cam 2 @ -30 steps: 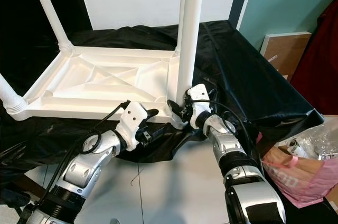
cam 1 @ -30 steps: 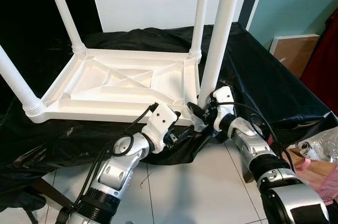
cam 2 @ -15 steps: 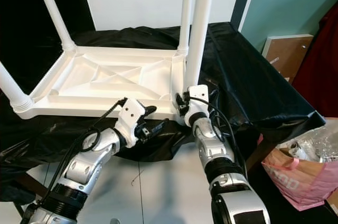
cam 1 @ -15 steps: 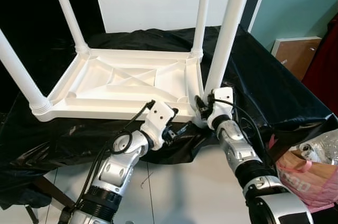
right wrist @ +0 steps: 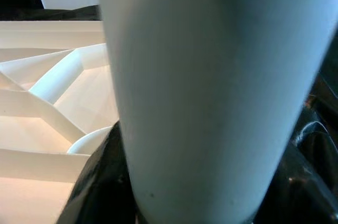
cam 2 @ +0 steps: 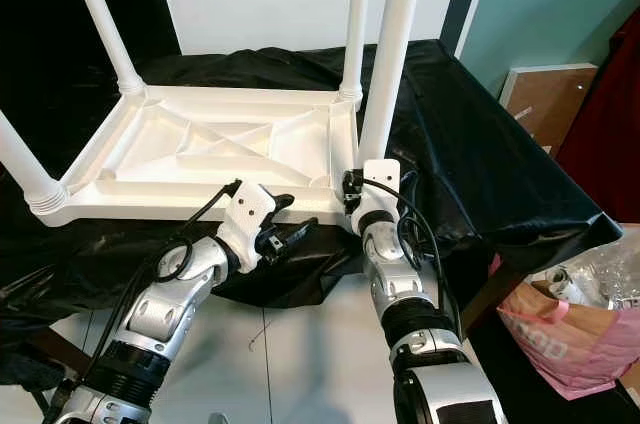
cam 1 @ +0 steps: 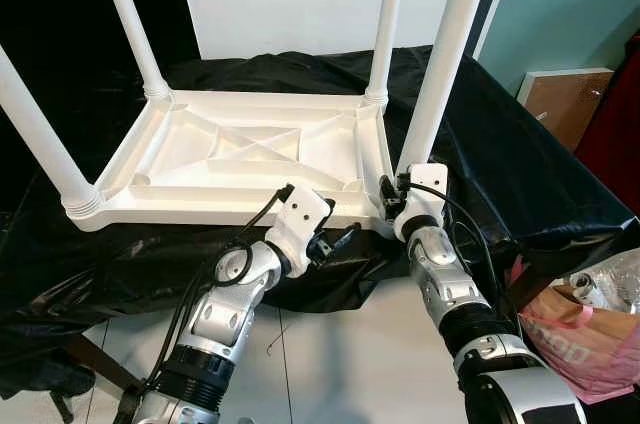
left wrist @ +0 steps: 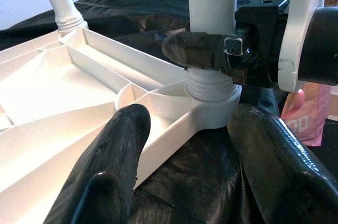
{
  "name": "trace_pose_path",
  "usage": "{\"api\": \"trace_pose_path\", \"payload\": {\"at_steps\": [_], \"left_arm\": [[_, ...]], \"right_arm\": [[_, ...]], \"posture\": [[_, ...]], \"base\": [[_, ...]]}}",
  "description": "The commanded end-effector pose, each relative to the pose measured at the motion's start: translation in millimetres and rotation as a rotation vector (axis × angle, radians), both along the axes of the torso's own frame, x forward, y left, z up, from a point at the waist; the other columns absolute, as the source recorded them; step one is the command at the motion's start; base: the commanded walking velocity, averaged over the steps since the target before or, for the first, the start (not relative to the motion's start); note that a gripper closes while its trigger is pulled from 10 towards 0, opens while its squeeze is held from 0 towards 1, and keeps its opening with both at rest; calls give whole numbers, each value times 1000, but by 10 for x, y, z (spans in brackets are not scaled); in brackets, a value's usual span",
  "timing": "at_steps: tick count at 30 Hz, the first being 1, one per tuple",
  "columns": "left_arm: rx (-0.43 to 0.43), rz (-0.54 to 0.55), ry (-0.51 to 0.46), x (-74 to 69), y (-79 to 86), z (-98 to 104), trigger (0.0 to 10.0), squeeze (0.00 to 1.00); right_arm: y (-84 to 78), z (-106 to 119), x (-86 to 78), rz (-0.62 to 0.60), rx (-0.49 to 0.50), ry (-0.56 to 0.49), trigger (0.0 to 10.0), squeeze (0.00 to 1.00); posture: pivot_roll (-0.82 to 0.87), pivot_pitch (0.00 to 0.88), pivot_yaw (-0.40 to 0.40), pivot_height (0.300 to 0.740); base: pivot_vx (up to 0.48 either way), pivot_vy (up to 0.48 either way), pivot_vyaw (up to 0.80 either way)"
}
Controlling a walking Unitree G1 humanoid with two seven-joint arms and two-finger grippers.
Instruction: Building children table
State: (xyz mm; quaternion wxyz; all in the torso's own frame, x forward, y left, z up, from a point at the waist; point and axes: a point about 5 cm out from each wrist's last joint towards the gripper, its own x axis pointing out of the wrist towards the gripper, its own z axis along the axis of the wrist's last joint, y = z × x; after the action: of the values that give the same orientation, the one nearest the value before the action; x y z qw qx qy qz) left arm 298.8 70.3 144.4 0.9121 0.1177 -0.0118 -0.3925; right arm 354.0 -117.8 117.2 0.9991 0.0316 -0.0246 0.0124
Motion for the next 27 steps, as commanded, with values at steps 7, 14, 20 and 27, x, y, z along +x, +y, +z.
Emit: {"api": "trace_pose_path", "payload": {"at_steps": [7,14,20,27], "left_arm": [[-6,136,-39,29,34,-14,10000,0],[-1,131,-56,23,18,-18,10000,0],[-3,118,-50,33,-7,-21,10000,0],[1,113,-56,50,-16,-13,10000,0]], "right_arm": [[-105,42,-53,76,25,-58,10000,1000],[-249,42,-96,274,12,-58,10000,1000],[-310,44,-68,423,-67,-34,10000,459],[-322,48,-22,551,-140,-2,10000,0]], "posture": [[-8,0,-31,740],[-19,0,-34,740],[-27,0,-35,740],[-28,0,-31,740]], "base": [[0,0,0],[0,0,0],[0,0,0],[0,0,0]]}}
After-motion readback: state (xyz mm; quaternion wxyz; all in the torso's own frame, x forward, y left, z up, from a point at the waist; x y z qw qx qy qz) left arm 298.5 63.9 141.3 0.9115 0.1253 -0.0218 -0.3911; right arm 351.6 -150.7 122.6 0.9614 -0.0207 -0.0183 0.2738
